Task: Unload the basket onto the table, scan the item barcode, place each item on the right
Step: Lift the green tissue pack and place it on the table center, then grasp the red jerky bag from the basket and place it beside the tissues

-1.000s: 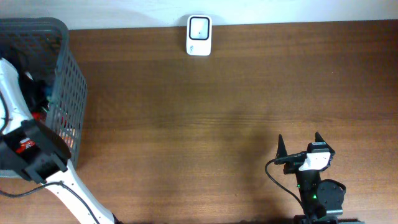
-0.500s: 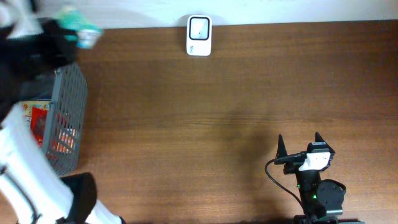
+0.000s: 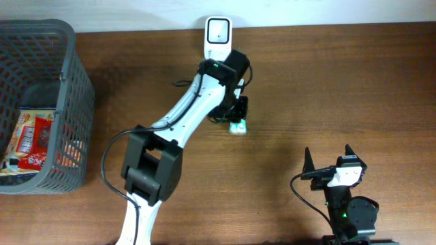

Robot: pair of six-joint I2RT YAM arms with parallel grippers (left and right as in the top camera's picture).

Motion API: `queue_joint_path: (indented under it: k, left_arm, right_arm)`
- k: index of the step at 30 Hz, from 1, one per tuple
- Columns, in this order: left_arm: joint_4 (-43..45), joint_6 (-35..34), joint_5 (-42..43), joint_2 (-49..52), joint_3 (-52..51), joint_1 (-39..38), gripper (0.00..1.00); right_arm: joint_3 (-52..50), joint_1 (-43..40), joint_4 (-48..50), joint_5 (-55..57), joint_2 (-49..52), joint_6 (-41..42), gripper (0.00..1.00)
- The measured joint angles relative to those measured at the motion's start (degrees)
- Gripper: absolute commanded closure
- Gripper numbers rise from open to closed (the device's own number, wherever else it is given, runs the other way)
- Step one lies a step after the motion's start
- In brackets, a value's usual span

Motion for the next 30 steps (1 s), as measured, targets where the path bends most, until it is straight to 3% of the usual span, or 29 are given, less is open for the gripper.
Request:
queue_joint_path:
  k: [1, 4, 6, 9, 14, 16, 21, 23, 24, 26, 30]
  left_arm:
    - [0.02, -0.11, 0.00, 0.76, 0.00, -0.96, 0.11]
    - [-0.72, -0.48, 0.39, 1.42, 0.09, -2.97, 0.10]
    - [-5.99, 0.44, 0.39, 1.97, 3.41, -2.45, 0.10]
    - [-18.93, 3.39, 0.39, 3.26, 23.06, 3.04, 0.09]
    - [-28.74, 7.48, 0.17, 2.10, 56.11, 18.03, 0.12]
    - [-28.89, 8.59, -0.31, -0.24, 59.32, 23.43, 0.13]
    - [-28.98, 13.03, -9.16, -12.28, 59.45, 44.81, 0.26]
    - [-29.00, 13.31, -10.84, -17.05, 57.00, 55.32, 0.26]
    - [-28.89, 13.35, -11.32, -18.53, 54.25, 57.94, 0.21]
    - [-26.69, 13.49, -13.31, -19.39, 44.81, 60.85, 0.18]
    - [-11.56, 13.57, -19.76, -15.69, 15.91, 65.51, 0.14]
  right_arm:
    - [0.00, 0.00, 0.00, 0.02, 0.00, -0.02, 0.01]
    - [0.00, 0.00, 0.00, 0.02, 0.00, -0.02, 0.01]
    - [0.00, 0.00, 0.00, 0.02, 0.00, 0.02, 0.02]
    - [0.00, 0.00, 0.02, 0.04, 0.00, 0.00, 0.02]
    - [0.00, 0.00, 0.00, 0.02, 0.00, 0.00, 0.02]
    - [0.00, 0.00, 0.00, 0.02, 0.00, 0.00, 0.01]
    - [0.00, 0.00, 0.00, 0.02, 0.00, -0.02, 0.01]
    - [0.00, 0.00, 0.02, 0.00, 0.00, 0.02, 0.02]
    - [0.00, 0.00, 0.00, 0.00, 0.00, 0.00, 0.01]
    - [0.00, 0.00, 0.02, 0.02, 0.00, 0.02, 0.01]
    - [0.00, 0.00, 0.00, 0.02, 0.00, 0.04, 0.01]
